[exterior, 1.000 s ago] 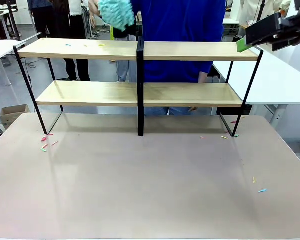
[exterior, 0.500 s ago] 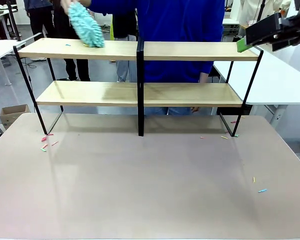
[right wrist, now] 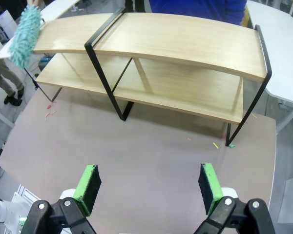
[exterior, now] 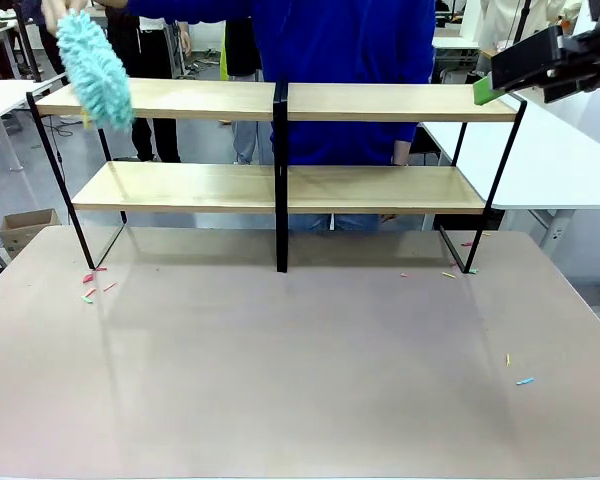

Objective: Clean the shelves.
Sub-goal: Place the Duster on the table.

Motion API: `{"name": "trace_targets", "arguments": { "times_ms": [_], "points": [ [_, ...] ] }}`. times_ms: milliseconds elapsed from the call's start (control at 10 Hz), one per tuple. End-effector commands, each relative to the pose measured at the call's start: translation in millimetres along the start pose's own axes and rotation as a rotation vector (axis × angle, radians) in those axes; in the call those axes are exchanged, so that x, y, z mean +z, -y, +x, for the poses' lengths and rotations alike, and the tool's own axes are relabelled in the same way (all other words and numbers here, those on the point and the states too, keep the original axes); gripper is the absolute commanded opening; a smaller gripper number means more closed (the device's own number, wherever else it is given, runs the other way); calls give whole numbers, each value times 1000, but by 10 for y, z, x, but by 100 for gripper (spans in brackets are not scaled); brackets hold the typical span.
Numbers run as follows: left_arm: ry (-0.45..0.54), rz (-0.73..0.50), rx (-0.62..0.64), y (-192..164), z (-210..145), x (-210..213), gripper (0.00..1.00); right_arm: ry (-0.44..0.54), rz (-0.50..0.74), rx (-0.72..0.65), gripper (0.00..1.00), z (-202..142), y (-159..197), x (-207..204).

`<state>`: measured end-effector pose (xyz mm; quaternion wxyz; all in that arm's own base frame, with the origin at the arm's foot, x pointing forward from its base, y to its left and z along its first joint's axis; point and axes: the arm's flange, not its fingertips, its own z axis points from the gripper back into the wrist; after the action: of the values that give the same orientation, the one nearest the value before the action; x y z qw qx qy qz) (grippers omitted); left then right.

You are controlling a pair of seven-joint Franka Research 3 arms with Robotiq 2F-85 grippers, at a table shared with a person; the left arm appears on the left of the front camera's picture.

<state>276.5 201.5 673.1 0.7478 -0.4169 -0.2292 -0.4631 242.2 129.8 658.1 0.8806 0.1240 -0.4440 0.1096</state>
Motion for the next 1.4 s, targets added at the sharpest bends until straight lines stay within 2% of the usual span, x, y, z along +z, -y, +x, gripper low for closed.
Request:
{"name": "trace_targets", "arguments": {
  "times_ms": [0,100,200,300,400,500,600,700,800,1100,1200,1300],
  "points": [
    [-56,-60,-156,194,-27,-131,13,-20,74,-28,100,-43,129,122],
    [-49,-43,-140,199,-66,-114,13,-11,76,-58,100,-103,180,114],
    [-33,-24,-122,183,-112,-80,13,6,18,-105,100,-145,184,79],
    [-7,-53,-133,181,-252,127,13,-8,32,-30,100,-21,98,86],
    [142,-32,-143,246,-567,575,13,-8,32,-30,100,-21,98,86],
    [342,87,-73,342,-1042,1081,13,-8,32,-30,100,-21,98,86],
    [433,129,-24,412,-1389,1329,13,-8,32,-30,100,-21,98,86],
    [485,165,24,433,-1577,1397,13,-8,32,-30,100,-21,98,86],
    [493,151,33,416,-1650,1394,13,-8,32,-30,100,-21,98,86],
    [429,92,16,303,-1535,1305,13,-8,32,-30,100,-21,98,86],
    [393,72,5,286,-1466,1257,13,-8,32,-30,100,-21,98,86],
    [304,36,-30,280,-1307,1114,13,-8,32,-30,100,-21,98,86]
  ]
}}
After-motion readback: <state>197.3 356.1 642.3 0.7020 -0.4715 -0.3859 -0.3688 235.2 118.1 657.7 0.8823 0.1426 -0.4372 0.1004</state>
